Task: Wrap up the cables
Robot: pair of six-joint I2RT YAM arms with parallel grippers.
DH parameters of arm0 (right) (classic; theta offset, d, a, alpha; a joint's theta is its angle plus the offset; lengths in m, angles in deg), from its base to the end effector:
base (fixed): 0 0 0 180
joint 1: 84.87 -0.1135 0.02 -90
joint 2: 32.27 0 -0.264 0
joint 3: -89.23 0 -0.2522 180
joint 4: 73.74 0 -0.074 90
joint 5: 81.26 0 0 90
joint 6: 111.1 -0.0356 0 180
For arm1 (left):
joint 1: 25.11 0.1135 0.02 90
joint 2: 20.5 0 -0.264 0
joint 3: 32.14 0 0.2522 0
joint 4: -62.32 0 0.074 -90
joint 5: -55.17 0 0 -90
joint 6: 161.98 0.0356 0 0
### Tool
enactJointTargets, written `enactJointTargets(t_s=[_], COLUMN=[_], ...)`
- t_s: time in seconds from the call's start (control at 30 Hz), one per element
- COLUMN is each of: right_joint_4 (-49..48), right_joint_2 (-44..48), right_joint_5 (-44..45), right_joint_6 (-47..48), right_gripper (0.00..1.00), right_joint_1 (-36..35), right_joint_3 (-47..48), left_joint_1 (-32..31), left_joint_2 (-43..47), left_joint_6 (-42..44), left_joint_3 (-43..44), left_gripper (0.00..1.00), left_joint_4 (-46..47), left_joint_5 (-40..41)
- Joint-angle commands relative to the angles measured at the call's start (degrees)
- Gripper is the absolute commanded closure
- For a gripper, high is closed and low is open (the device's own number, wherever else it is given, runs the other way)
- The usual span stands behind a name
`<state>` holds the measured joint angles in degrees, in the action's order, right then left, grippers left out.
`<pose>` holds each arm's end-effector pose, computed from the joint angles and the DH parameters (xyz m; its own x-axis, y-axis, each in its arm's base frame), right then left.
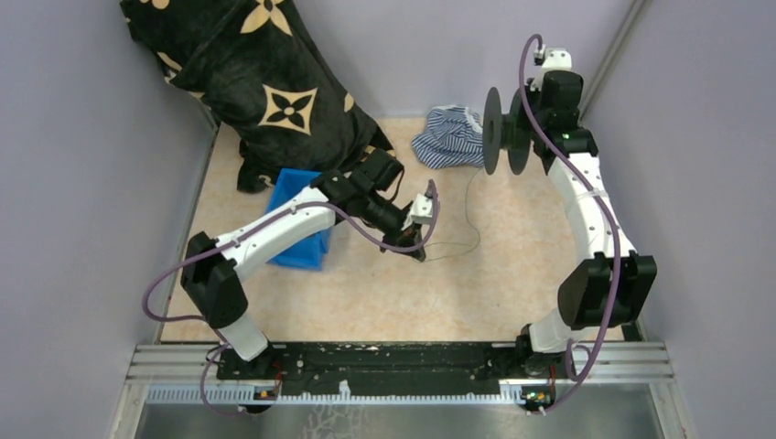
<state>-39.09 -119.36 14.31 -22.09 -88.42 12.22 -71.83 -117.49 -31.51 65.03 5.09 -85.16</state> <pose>0.3523 0.0184 0.4111 -0.3203 -0.0026 -0.9473 0.0356 0.9993 -0.0148 0.2248 -0.2786 0.2952 0.0503 0.5510 -0.8330 0.9453 -0.2954 -0.1384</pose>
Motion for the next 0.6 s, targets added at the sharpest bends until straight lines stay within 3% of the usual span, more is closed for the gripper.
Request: enactJointTargets(t_s=[0.0,0.13,0.4,0.57], right_joint_4=[-7.54,-8.62,-11.06,-12.2], right_joint_2=[-0.81,-2.07,-3.97,-5.07], right_joint_5=[1.9,2.79,4.9,5.4], right_joint_6=[0.45,0.94,2.51,3.3], right_gripper=[1.0,1.0,1.0,1.0], right_joint_1=[-0.83,-1.24,-1.83,-1.9], right_joint_3=[-0.39,-2.1,-4.98,-6.35], left_joint_1=[-1.17,-1.09,-1.0,-0.77], left_joint_2=[3.72,4.92,5.14,5.76], left_joint_6=[-1.68,-7.69,-27.62,-38.24], left_joint_3=[8.71,16.19,33.68,38.73], left_gripper=[1.0,1.0,1.0,1.0], left_joint_4=[-3.3,-2.21,5.82,12.74], left_joint_5=[-7.5,-9.05,-10.07,-8.27])
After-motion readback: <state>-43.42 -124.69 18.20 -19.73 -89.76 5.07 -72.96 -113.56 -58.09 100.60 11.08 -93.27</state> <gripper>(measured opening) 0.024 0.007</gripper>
